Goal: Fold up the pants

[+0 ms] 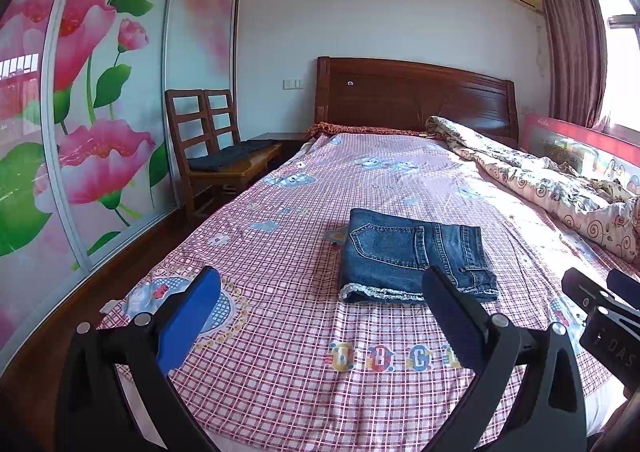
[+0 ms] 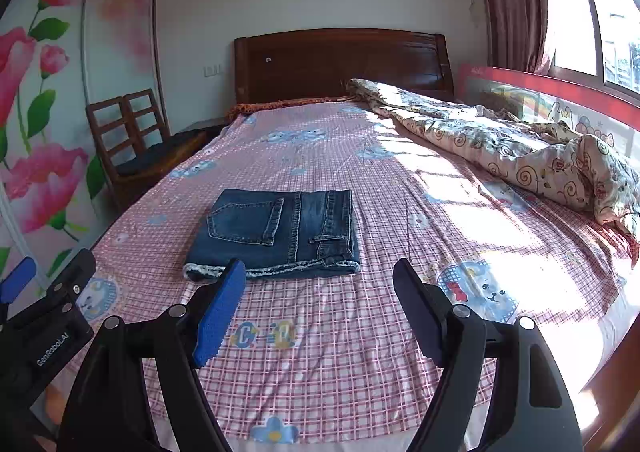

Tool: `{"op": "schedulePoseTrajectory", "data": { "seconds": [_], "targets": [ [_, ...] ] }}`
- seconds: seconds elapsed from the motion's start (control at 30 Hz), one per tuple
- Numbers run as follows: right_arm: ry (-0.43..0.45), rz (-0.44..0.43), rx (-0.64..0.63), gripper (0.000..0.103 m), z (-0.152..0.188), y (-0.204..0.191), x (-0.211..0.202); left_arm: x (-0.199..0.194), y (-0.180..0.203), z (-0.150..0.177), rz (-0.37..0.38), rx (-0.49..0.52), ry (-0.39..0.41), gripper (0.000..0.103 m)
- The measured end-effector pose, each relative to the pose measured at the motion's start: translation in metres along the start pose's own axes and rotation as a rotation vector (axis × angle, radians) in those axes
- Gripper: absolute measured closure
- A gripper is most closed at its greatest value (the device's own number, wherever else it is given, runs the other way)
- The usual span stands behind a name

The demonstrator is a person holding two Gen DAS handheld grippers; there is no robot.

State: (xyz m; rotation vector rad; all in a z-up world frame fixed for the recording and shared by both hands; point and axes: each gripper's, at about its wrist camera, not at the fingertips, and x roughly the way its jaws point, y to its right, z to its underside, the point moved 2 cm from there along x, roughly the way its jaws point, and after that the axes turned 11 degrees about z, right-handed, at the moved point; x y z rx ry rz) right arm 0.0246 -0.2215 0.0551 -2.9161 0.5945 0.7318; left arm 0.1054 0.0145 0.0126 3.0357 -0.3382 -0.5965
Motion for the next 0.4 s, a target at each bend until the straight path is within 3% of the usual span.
{"op": "schedulePoseTrajectory", "data": {
  "seconds": [0.2,0.4],
  "targets": [
    [-0.002,-0.004,0.005,0.028,-0.0007,0.0015,0.0003,-0.0002,0.0030,-0.0015,0.019,0.004,0.002,0.002],
    [-0.002,-0.008,0.009,0.028,-0.0008,0.0003,-0.0002,-0.0016,0.0044,-0.0014,0.088,-0.012,0.008,0.002]
  ]
}}
